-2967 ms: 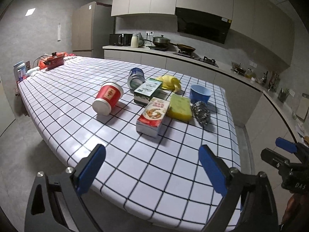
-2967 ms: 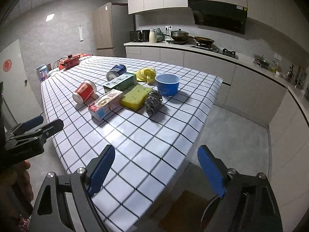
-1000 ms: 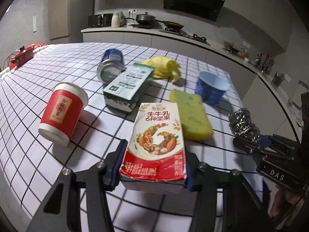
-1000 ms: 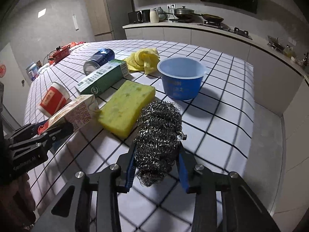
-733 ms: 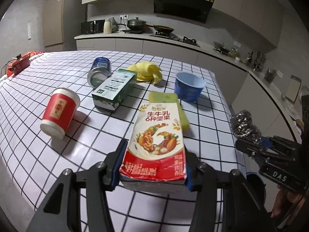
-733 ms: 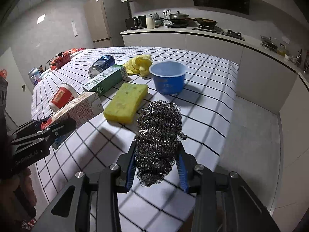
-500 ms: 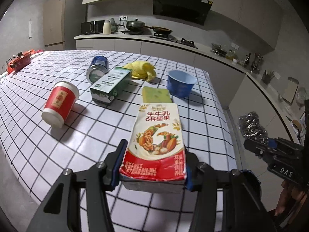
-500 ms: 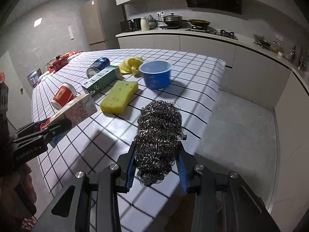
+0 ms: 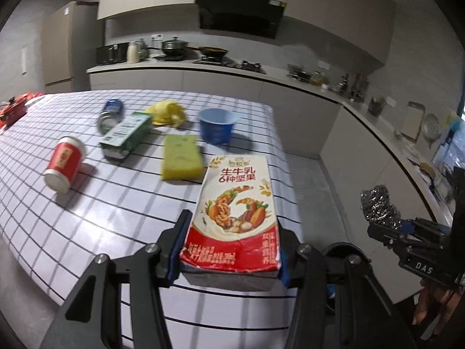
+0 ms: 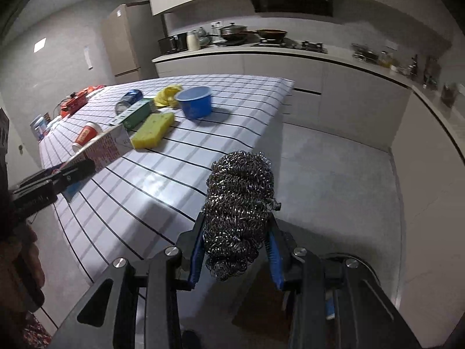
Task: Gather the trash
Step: 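Carry the steel wool and milk carton with both tools over the black bin, then open both tools to drop the steel wool and carton into the bin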
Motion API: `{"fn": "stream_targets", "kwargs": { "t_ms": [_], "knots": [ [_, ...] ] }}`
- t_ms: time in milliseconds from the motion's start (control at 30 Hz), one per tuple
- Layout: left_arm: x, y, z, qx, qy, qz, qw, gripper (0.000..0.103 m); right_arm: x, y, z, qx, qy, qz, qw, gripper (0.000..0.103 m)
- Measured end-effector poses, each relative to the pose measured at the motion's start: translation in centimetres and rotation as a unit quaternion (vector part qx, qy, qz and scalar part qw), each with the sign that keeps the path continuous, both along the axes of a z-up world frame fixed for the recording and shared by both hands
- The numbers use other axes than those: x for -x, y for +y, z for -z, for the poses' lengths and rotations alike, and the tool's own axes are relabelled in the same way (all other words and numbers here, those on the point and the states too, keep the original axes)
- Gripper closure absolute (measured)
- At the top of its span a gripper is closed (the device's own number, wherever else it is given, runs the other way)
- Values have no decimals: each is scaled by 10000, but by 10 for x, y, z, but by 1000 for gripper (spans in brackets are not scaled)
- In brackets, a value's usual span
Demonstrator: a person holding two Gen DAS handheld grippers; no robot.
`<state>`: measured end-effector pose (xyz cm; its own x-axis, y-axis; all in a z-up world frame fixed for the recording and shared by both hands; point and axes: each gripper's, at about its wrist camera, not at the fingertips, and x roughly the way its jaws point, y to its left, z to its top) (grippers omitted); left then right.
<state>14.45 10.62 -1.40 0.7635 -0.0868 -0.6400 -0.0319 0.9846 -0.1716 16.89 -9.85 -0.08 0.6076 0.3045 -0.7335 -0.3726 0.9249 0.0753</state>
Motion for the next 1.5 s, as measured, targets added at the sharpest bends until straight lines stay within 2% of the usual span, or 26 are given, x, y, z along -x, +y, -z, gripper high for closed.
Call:
{"fn": "stream_targets", "kwargs": {
  "t_ms": [300,500,667,1033,1300,1500],
  "knots": [
    [5,-73,1,50,31,828,9965,52,37,-84,-2,105,8,704,9975,63],
    [8,-126,8,15,152,1396,9901,52,59,-132,4,109,104,1104,9938,63],
    [10,-160,22,9,349,1702,9848,52,78,-164,13,131,174,1207,9924,63],
    [18,-220,64,-26,907,1983,9759,52,87,-204,53,215,609,1059,9923,63],
    [2,-255,117,-98,1509,1917,9697,52,65,-221,112,358,1082,625,9915,63],
    [-23,-281,158,-136,2041,1778,9626,52,35,-225,160,664,1415,24,9877,63]
  ]
}}
